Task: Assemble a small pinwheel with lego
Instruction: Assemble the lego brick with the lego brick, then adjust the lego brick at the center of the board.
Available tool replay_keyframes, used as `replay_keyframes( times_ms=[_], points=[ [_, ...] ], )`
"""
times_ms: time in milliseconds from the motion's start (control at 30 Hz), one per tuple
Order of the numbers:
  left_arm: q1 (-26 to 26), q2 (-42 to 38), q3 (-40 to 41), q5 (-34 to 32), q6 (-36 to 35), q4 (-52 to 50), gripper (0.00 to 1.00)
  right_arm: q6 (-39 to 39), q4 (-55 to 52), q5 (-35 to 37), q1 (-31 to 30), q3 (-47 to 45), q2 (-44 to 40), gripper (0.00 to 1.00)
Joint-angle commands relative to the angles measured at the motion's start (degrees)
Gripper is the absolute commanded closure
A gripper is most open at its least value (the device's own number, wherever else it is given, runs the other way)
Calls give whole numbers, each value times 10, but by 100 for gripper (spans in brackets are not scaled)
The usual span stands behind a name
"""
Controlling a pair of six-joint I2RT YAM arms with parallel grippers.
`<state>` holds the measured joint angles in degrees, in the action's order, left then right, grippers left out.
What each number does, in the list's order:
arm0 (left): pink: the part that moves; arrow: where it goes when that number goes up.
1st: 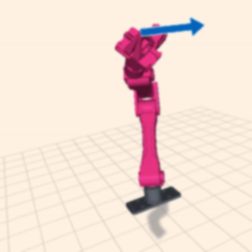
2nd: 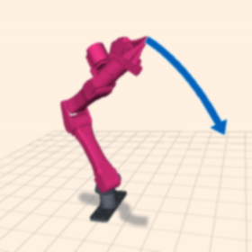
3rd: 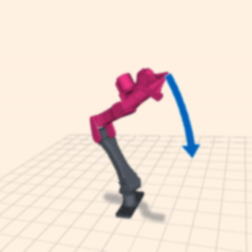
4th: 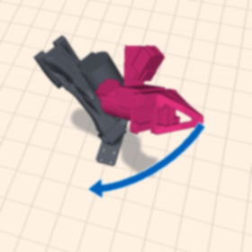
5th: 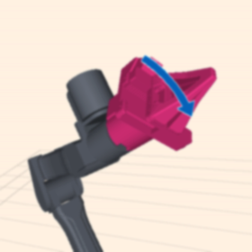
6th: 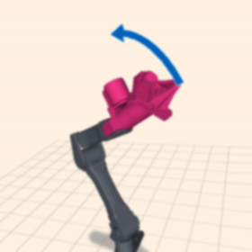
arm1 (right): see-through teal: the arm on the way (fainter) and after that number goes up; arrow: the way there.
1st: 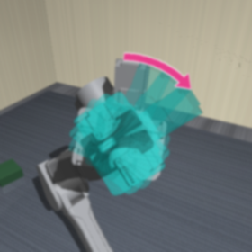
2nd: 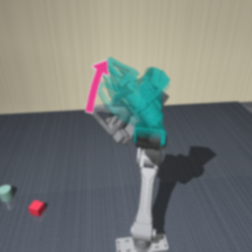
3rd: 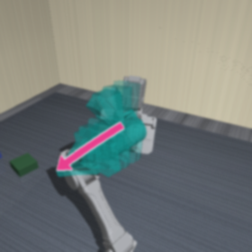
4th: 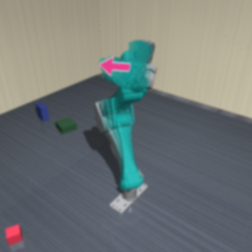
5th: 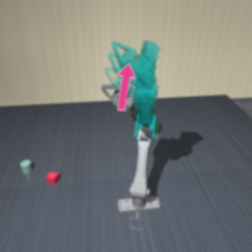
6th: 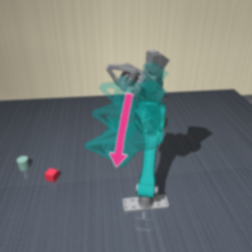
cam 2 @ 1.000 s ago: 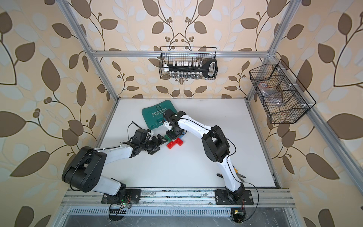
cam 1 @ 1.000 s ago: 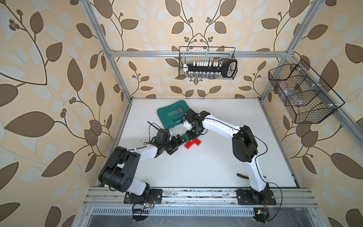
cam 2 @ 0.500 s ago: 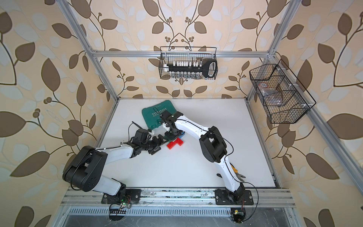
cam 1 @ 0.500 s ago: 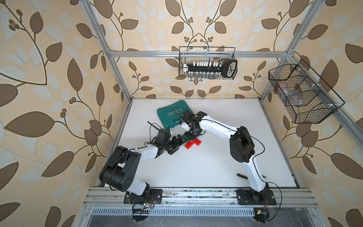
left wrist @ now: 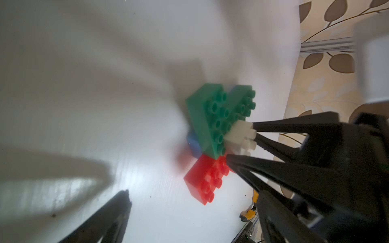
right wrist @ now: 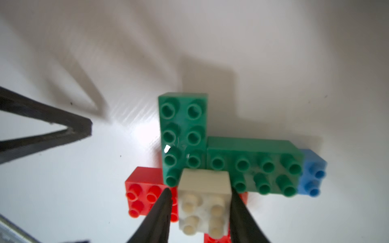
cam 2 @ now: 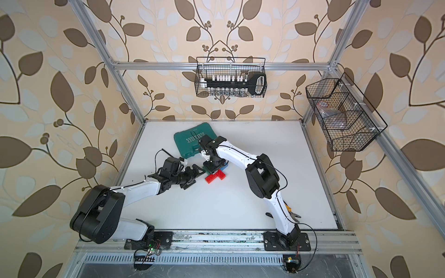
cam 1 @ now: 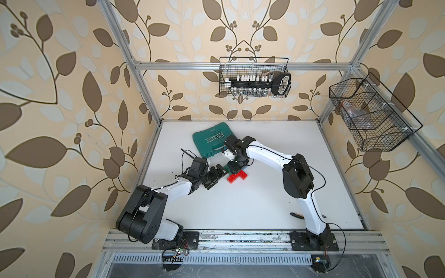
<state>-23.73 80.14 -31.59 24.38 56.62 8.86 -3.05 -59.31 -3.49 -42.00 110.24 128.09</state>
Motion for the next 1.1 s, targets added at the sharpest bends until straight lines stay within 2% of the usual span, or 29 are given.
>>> replay_keyframes(
  times_ms=[0, 167, 300, 367, 433, 600, 733, 900, 1067],
  points=[
    [-4, -22, -25, -15, -29, -37, 4, -29, -54, -27, 7, -9, -20, 42],
    [-3, -34, -36, -20, -34, -62, 4, -54, -5, -93, 41, -23, -94, 36],
    [-3, -59, -46, -47, -71, -98, 3, -20, 80, -115, 82, -87, -126, 37],
    [3, -72, -50, -59, -87, -113, 3, -7, 124, -156, 111, -99, -117, 39],
    [13, -80, -56, -66, -101, -130, 4, -12, 158, -165, 125, -97, -101, 40],
    [50, -112, -65, -84, -125, -174, 4, -33, 196, -240, 150, -56, -20, 52],
    [77, -152, -74, -126, -158, -217, 1, -25, 206, -233, 157, -63, 8, 53],
    [91, -157, -87, -134, -176, -231, 1, -35, 232, -240, 172, -169, -44, 57],
    [91, -168, -88, -135, -167, -232, 1, -66, 287, -222, 170, -361, -183, 58]
  ],
)
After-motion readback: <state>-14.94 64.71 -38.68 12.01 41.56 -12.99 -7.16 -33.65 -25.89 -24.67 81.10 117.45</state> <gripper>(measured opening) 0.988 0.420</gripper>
